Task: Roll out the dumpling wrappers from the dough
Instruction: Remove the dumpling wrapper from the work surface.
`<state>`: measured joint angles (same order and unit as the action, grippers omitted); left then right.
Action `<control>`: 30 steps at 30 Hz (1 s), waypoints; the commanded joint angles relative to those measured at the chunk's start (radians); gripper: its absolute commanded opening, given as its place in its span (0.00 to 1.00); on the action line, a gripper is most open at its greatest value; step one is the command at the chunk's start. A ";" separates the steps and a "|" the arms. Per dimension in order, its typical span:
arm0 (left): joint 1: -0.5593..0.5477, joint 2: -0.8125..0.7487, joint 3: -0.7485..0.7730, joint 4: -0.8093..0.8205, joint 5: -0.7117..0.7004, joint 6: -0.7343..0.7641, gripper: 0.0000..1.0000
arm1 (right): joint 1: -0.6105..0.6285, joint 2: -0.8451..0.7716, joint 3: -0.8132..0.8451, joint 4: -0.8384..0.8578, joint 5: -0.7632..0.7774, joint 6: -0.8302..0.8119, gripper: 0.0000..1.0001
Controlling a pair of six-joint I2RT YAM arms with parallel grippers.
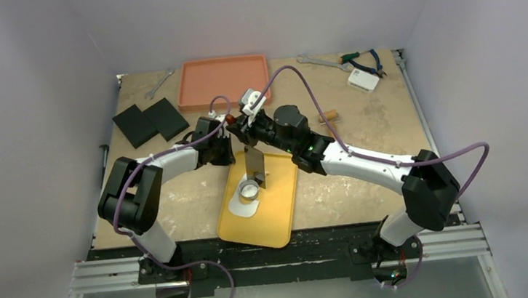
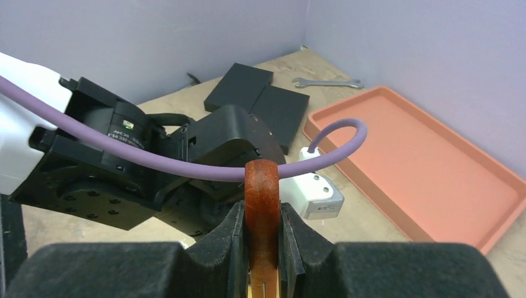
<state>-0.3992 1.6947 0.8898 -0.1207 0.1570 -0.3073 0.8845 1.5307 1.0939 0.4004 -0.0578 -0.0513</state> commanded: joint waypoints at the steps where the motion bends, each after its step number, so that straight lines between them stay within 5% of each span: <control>1: 0.006 0.002 -0.022 -0.033 0.048 -0.021 0.00 | 0.010 -0.002 0.029 0.090 -0.088 0.044 0.00; 22: 0.025 0.021 -0.026 -0.020 0.082 -0.028 0.00 | 0.002 0.139 0.047 0.328 -0.228 -0.077 0.00; 30: 0.025 0.008 -0.029 -0.019 0.076 -0.023 0.00 | 0.002 0.155 0.069 0.382 -0.163 -0.108 0.00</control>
<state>-0.3683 1.6958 0.8803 -0.1158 0.2138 -0.3412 0.8833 1.6752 1.1019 0.6910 -0.2447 -0.1059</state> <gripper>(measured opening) 0.030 0.231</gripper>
